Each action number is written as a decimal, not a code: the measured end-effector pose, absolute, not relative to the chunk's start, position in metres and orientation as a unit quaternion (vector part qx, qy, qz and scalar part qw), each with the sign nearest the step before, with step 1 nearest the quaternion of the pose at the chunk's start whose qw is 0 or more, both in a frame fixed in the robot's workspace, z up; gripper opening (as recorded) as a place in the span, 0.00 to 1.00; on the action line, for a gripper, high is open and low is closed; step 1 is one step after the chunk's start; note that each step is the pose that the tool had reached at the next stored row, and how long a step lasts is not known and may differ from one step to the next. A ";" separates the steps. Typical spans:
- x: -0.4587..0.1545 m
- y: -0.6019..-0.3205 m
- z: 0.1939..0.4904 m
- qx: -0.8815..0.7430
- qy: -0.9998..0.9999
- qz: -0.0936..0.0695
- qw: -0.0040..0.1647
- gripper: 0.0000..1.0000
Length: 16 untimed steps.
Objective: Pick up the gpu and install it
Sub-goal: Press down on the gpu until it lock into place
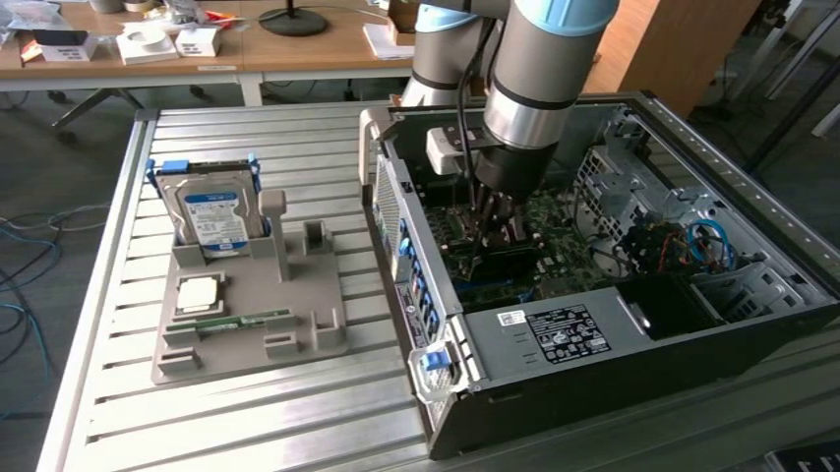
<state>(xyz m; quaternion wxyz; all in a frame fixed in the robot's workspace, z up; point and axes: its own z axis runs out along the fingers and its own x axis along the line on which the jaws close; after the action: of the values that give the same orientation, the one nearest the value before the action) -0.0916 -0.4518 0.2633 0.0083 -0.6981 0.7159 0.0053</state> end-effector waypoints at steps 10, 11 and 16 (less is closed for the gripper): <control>-0.092 -0.452 0.279 -0.698 0.716 0.005 0.008 0.11; -0.092 -0.452 0.281 -0.698 0.716 0.005 0.008 0.11; -0.092 -0.452 0.293 -0.698 0.716 0.005 0.008 0.11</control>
<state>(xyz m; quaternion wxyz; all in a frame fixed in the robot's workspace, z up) -0.0916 -0.4518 0.2931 0.0083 -0.6981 0.7159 0.0052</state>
